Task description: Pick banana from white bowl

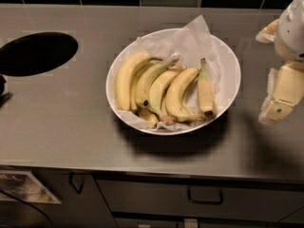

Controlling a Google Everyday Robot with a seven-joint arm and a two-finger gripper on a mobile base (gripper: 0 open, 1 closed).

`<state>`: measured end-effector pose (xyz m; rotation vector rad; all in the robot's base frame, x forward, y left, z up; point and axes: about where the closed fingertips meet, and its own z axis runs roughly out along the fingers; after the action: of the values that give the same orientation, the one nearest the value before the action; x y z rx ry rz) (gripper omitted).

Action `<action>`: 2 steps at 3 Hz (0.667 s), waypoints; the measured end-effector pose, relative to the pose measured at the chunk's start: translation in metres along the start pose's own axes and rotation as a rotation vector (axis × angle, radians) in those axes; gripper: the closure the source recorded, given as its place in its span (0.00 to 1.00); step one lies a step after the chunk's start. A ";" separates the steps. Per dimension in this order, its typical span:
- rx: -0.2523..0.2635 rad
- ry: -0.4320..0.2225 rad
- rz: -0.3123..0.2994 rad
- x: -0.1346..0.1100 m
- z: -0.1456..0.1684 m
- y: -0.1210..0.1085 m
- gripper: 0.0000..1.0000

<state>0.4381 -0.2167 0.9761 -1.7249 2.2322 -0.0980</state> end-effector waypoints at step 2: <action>-0.003 0.003 -0.012 -0.004 0.001 0.002 0.00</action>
Offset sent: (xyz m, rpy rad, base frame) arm -0.0014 0.0107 -0.0082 -0.0168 0.0322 0.0324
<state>0.4379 -0.2122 0.9753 -1.7409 2.2257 -0.1001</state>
